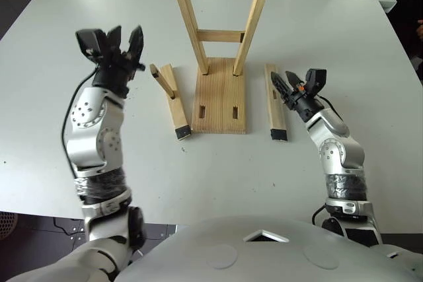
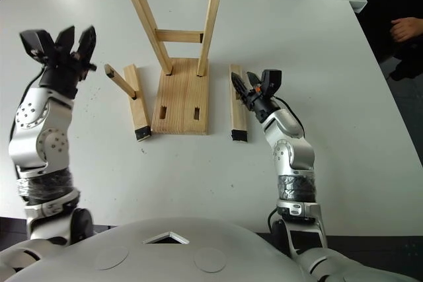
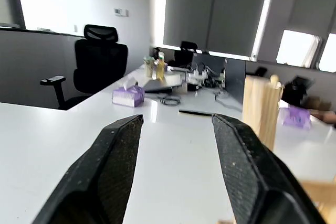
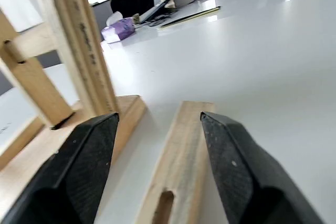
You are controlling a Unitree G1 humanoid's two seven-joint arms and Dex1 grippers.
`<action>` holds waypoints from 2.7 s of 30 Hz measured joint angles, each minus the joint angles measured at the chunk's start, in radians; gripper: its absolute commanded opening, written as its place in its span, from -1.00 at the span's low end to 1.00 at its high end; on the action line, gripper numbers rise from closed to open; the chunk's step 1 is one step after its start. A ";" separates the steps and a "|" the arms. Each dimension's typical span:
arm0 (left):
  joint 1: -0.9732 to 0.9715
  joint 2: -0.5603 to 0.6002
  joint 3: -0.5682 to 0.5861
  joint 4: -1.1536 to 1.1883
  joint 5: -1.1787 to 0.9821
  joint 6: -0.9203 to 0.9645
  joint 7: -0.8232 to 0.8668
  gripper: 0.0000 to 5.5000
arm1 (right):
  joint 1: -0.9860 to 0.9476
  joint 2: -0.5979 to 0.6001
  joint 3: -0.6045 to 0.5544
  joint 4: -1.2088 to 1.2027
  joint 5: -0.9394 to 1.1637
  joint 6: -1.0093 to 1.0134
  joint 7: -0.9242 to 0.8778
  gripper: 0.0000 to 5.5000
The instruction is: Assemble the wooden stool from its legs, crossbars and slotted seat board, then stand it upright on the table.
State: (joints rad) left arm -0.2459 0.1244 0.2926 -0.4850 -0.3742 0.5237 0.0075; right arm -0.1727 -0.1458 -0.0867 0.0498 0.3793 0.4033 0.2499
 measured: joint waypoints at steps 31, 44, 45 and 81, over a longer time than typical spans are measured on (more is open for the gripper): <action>-0.097 -0.074 -0.041 0.035 0.176 -0.049 0.236 -0.11 | -0.107 0.092 -0.023 0.219 -0.120 -0.155 -0.089 0.05; 0.236 -0.196 0.089 -0.230 0.154 0.589 0.305 -0.11 | -0.071 0.070 -0.003 0.252 -0.163 -0.173 -0.073 0.05; 0.252 -0.194 0.082 -0.237 0.133 0.655 0.273 -0.04 | -0.069 0.066 -0.003 0.253 -0.164 -0.177 -0.070 0.05; 0.117 -0.158 -0.075 -0.114 0.153 0.958 0.104 0.24 | -0.077 0.109 0.001 0.343 -0.186 -0.320 -0.099 0.05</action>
State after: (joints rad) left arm -0.1293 -0.0338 0.2178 -0.5990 -0.2209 1.4820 0.1115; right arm -0.2496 -0.0371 -0.0858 0.3930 0.1934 0.0834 0.1514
